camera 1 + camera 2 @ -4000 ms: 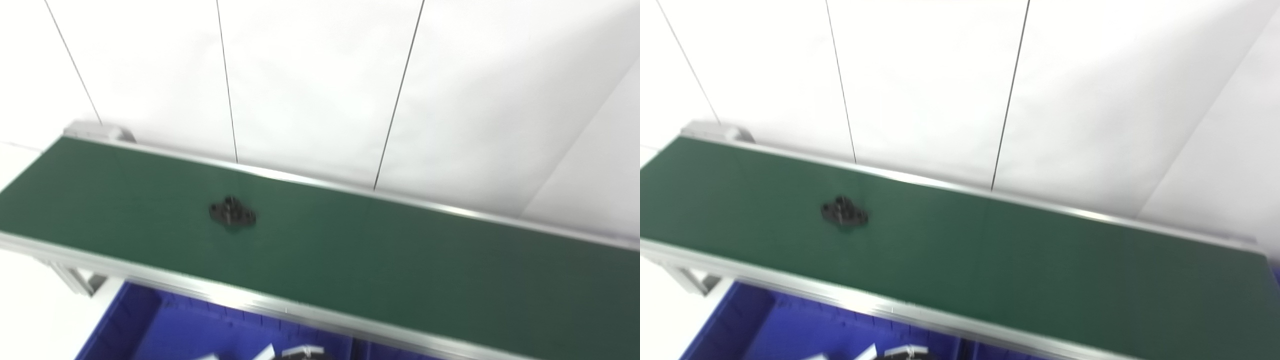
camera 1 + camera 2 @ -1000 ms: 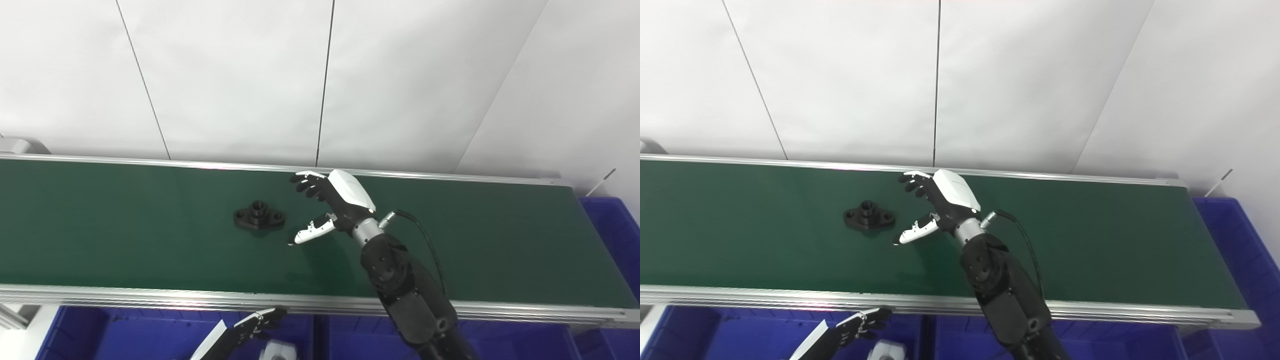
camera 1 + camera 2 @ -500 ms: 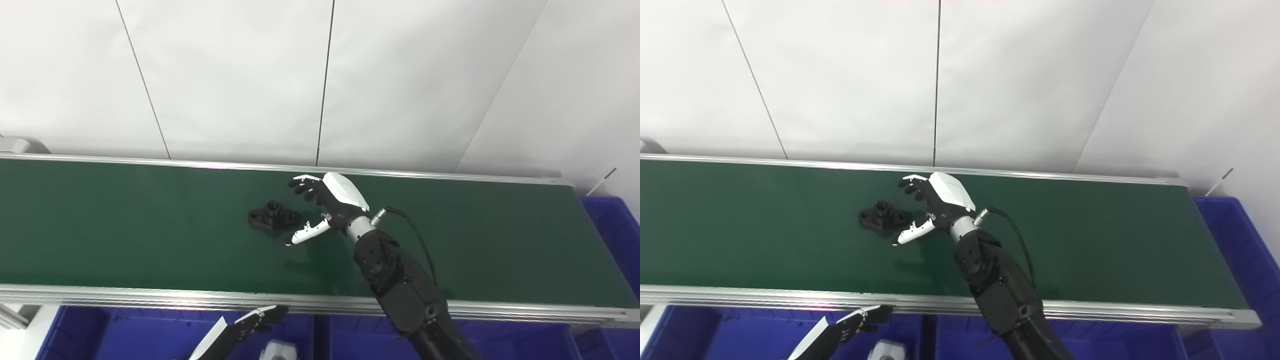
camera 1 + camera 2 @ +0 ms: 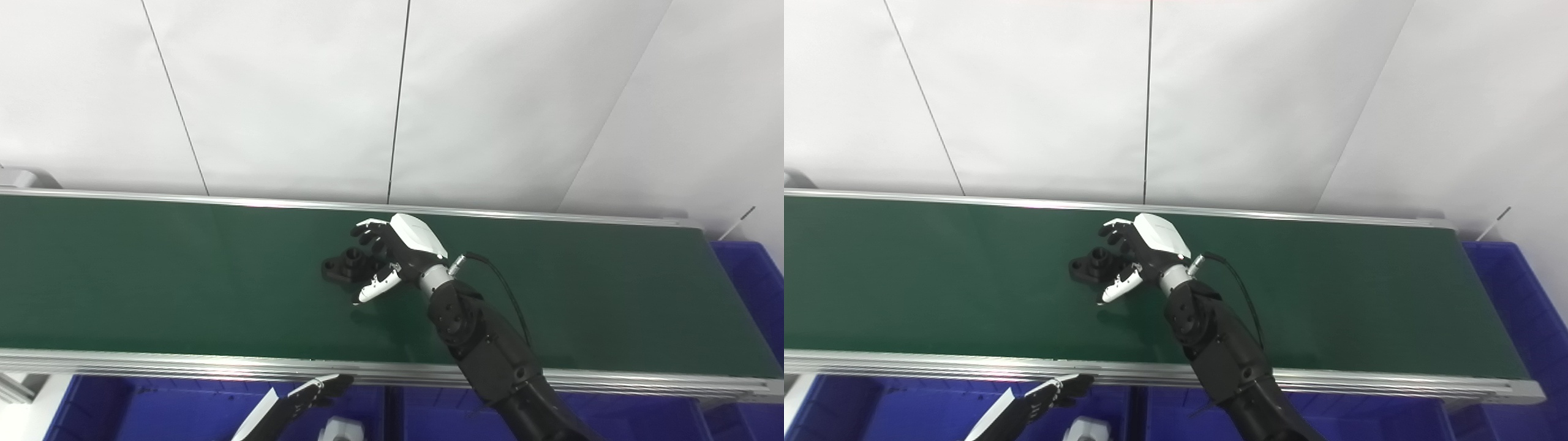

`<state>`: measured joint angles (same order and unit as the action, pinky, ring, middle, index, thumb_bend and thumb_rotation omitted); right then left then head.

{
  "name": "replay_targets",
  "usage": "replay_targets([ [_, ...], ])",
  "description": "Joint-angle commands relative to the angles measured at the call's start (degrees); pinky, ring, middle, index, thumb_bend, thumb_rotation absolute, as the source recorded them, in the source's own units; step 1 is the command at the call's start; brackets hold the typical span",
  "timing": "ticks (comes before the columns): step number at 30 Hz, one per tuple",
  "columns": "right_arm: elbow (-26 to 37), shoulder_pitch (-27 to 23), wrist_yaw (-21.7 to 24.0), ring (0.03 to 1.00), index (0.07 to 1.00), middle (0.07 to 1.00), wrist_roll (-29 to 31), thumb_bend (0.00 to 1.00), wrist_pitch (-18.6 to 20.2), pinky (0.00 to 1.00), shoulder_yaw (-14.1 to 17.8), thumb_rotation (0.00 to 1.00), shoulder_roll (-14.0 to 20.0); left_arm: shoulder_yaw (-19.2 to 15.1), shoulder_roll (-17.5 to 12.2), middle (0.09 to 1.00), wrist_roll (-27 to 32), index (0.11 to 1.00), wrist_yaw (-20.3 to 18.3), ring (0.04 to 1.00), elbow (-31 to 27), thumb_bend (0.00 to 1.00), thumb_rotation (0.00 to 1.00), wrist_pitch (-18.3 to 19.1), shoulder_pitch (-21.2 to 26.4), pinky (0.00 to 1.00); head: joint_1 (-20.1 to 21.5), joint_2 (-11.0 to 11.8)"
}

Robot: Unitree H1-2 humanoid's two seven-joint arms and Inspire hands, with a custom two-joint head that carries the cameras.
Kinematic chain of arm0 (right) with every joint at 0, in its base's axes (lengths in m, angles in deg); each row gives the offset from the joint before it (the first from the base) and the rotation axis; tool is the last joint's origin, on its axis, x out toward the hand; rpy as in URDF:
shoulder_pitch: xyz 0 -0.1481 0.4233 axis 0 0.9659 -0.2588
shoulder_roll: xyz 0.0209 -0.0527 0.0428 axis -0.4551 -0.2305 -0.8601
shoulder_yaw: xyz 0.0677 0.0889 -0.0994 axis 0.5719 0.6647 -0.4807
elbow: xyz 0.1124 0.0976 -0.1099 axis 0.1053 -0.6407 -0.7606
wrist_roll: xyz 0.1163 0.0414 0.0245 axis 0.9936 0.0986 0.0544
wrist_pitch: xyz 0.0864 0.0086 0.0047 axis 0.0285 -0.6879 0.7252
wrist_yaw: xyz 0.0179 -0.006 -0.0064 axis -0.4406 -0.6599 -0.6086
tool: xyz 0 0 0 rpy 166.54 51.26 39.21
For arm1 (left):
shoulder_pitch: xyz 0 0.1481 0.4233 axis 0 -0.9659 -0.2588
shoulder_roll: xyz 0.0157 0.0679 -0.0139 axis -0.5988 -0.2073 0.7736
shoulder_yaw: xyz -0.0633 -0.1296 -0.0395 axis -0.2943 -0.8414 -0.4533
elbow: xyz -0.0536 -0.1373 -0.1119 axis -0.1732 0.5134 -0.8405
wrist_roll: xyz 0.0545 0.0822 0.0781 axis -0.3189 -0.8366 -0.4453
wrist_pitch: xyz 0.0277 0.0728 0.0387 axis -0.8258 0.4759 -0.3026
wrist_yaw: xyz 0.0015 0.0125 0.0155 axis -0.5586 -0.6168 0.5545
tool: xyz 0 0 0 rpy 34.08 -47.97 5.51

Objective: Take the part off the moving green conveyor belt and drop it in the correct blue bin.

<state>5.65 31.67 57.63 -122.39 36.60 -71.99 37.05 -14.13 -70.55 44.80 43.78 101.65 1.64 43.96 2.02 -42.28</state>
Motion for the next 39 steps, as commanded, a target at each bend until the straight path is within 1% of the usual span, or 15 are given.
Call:
replay_targets([
  [1,0.60,-1.87,-1.53,0.691,0.758,0.734,-0.30,0.77,-0.74,0.63,-0.39,0.05,0.34,-0.68,0.03,0.857,0.80,0.834,-0.51,0.824,-1.42,0.85,0.25,-2.00,-0.01,0.77,-0.04,-0.14],
  [4,0.16,-1.49,-2.23,0.690,0.752,0.733,-0.66,0.75,-1.19,0.63,-1.09,0.03,0.80,-0.93,0.15,0.857,0.71,0.832,-0.72,0.801,-1.45,0.85,0.25,-2.00,-0.10,0.74,-0.03,-0.16],
  [9,-0.67,-1.45,-3.22,0.685,0.742,0.729,-1.53,0.74,-1.58,0.64,-2.68,0.01,1.64,-1.21,0.22,0.857,0.50,0.832,-0.97,0.791,-1.65,0.85,0.26,-1.99,-0.24,0.73,-0.01,-0.52],
  [13,-0.58,-1.52,-2.77,0.640,0.723,0.723,-3.12,0.71,-1.28,0.57,-4.85,0.00,3.02,-1.52,0.36,0.853,0.66,0.836,-1.40,0.781,-1.72,0.84,0.26,-1.99,-0.27,0.72,0.36,-0.75],
  [14,-0.65,-1.50,-2.59,0.601,0.707,0.692,-3.44,0.70,-1.39,0.52,-5.34,0.00,3.38,-1.60,0.42,0.853,0.69,0.837,-1.50,0.778,-1.69,0.84,0.26,-1.99,-0.25,0.72,0.29,-0.85],
  [15,-0.72,-1.50,-2.53,0.556,0.693,0.573,-3.56,0.62,-1.47,0.46,-5.64,0.00,3.59,-1.67,0.47,0.854,0.71,0.838,-1.58,0.775,-1.66,0.84,0.26,-1.99,-0.25,0.72,0.29,-0.85],
  [16,-0.67,-1.51,-2.48,0.540,0.687,0.533,-4.62,0.59,-1.58,0.44,-6.70,0.00,4.17,-1.80,0.54,0.854,0.76,0.838,-1.71,0.774,-1.70,0.84,0.26,-1.99,-0.28,0.71,0.25,-0.93],
  [17,-0.60,-1.53,-2.44,0.442,0.596,0.496,-5.39,0.54,-1.58,0.41,-7.47,0.00,4.57,-1.92,0.61,0.855,0.77,0.838,-1.82,0.771,-1.74,0.84,0.25,-1.99,-0.31,0.71,0.25,-0.93],
  [18,-0.23,-1.38,-2.14,0.424,0.580,0.490,-5.90,0.53,-1.45,0.40,-8.13,0.00,4.96,-2.01,0.67,0.855,0.66,0.838,-1.79,0.771,-1.85,0.84,0.25,-1.99,-0.34,0.71,0.26,-0.96],
  [19,0.23,-1.12,-2.00,0.398,0.547,0.491,-6.29,0.52,-1.28,0.36,-8.67,0.00,5.25,-2.07,0.72,0.853,0.48,0.838,-1.73,0.772,-1.92,0.84,0.25,-1.99,-0.33,0.71,0.23,-1.02],
  [22,0.95,-0.48,-1.58,0.396,0.533,0.505,-6.37,0.51,-0.61,0.34,-9.48,0.00,5.55,-2.10,0.82,0.850,0.04,0.839,-1.45,0.769,-1.92,0.84,0.25,-1.99,-0.19,0.71,0.23,-1.04],
  [26,0.59,-0.33,-1.46,0.421,0.501,0.550,-7.19,0.51,-1.30,0.37,-11.06,0.00,6.16,-2.14,0.96,0.848,0.16,0.840,-1.49,0.763,-1.92,0.84,0.23,-1.99,-0.09,0.71,0.29,-1.24],
  [31,1.00,0.04,-1.00,0.415,0.506,0.548,-7.99,0.51,-1.88,0.36,-12.75,0.00,7.09,-2.38,1.27,0.844,0.08,0.838,-1.55,0.757,-1.76,0.84,0.24,-1.99,-0.02,0.70,0.27,-1.36],
  [35,2.29,0.86,-0.96,0.410,0.502,0.543,-7.43,0.51,-2.10,0.34,-12.86,0.00,7.67,-2.51,1.39,0.845,-0.11,0.838,-1.56,0.753,-1.82,0.84,0.24,-1.99,-0.01,0.70,0.27,-1.50],
  [39,6.87,3.19,-2.29,0.389,0.523,0.519,-6.95,0.51,-2.28,0.32,-11.83,0.00,8.71,-2.71,1.51,0.845,0.02,0.839,-1.79,0.752,-2.02,0.84,0.24,-1.99,-0.21,0.70,0.20,-1.73],
])
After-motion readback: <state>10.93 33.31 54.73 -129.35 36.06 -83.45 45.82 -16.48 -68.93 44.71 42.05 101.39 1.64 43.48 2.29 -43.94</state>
